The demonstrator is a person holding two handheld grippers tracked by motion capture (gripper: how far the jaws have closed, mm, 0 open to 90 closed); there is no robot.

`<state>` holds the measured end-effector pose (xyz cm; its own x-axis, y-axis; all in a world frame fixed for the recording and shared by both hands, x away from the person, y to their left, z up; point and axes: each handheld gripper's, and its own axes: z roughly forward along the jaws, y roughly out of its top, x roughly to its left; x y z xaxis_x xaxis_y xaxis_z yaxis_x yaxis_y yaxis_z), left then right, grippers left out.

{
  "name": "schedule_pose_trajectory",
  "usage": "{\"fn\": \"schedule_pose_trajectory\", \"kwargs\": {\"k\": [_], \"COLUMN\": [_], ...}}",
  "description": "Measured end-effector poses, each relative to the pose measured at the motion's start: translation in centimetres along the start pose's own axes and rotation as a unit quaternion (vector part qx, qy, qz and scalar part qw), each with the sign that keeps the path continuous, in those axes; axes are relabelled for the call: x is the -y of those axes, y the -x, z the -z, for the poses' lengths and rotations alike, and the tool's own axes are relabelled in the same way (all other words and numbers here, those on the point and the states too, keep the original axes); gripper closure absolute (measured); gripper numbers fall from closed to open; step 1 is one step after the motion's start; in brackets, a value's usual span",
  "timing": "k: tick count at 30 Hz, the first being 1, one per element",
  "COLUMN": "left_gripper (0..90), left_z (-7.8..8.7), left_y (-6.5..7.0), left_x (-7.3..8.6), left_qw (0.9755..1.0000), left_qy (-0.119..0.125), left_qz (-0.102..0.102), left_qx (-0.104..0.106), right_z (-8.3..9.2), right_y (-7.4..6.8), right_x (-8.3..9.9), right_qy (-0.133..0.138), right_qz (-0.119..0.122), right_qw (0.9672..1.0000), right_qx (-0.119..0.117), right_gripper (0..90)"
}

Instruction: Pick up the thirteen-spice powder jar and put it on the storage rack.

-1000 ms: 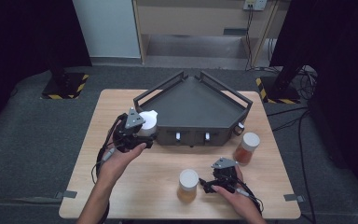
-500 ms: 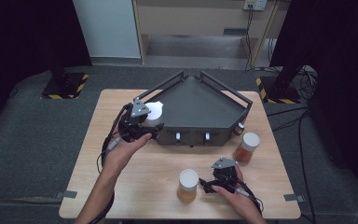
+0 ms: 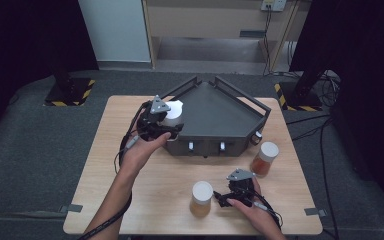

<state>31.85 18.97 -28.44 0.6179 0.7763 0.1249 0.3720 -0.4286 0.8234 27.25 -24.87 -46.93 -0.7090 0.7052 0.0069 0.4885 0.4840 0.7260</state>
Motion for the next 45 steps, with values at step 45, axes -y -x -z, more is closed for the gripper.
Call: {"fn": "schedule_pose_trajectory", "kwargs": {"k": [45], "left_gripper": [29.1], "left_z": [-6.2], "left_y": [-2.5], "left_x": [-0.1], "left_qw": [0.9994], "left_qy": [0.001], "left_qz": [0.031], "left_qx": [-0.013], "right_z": [0.0], "right_y": [0.1], "right_x": [0.0], "right_qy": [0.0], "right_qz": [0.001], "right_qw": [1.0], "right_qx": [-0.001], "right_gripper": [0.7]}}
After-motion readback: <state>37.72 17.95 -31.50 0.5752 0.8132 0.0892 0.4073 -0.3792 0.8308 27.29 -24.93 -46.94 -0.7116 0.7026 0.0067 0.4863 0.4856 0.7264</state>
